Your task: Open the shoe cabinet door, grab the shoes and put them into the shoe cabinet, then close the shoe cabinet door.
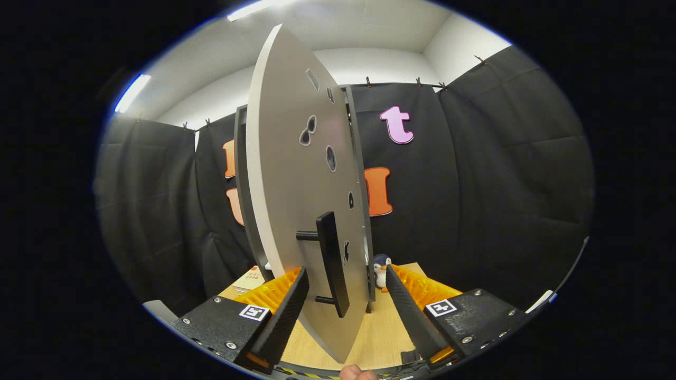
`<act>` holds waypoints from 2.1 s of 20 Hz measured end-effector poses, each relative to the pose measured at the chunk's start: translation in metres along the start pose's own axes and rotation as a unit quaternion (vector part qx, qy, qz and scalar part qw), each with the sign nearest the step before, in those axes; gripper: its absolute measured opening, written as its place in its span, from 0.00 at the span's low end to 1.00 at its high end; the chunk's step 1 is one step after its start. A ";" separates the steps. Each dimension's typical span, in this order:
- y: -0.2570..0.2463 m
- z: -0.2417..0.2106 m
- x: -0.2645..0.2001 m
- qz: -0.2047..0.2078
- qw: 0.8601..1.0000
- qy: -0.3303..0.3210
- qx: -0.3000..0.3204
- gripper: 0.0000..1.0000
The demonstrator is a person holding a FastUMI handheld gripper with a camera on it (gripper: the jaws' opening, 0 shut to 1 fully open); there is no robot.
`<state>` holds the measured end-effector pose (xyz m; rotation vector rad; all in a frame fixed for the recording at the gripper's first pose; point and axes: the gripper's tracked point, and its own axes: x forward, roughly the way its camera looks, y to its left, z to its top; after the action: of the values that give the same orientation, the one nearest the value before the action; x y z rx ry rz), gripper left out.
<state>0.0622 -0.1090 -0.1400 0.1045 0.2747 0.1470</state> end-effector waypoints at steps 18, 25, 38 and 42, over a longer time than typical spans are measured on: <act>0.150 -0.001 0.086 -0.005 1.000 -0.003 -0.005 0.94; 0.195 -0.003 0.141 -0.004 1.000 0.004 -0.012 0.94; 0.221 -0.003 0.222 0.003 1.000 0.005 0.006 0.93; 0.226 -0.001 0.235 0.002 1.000 -0.002 0.007 0.93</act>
<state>0.2558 0.1508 -0.1751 0.1195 0.2719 0.1497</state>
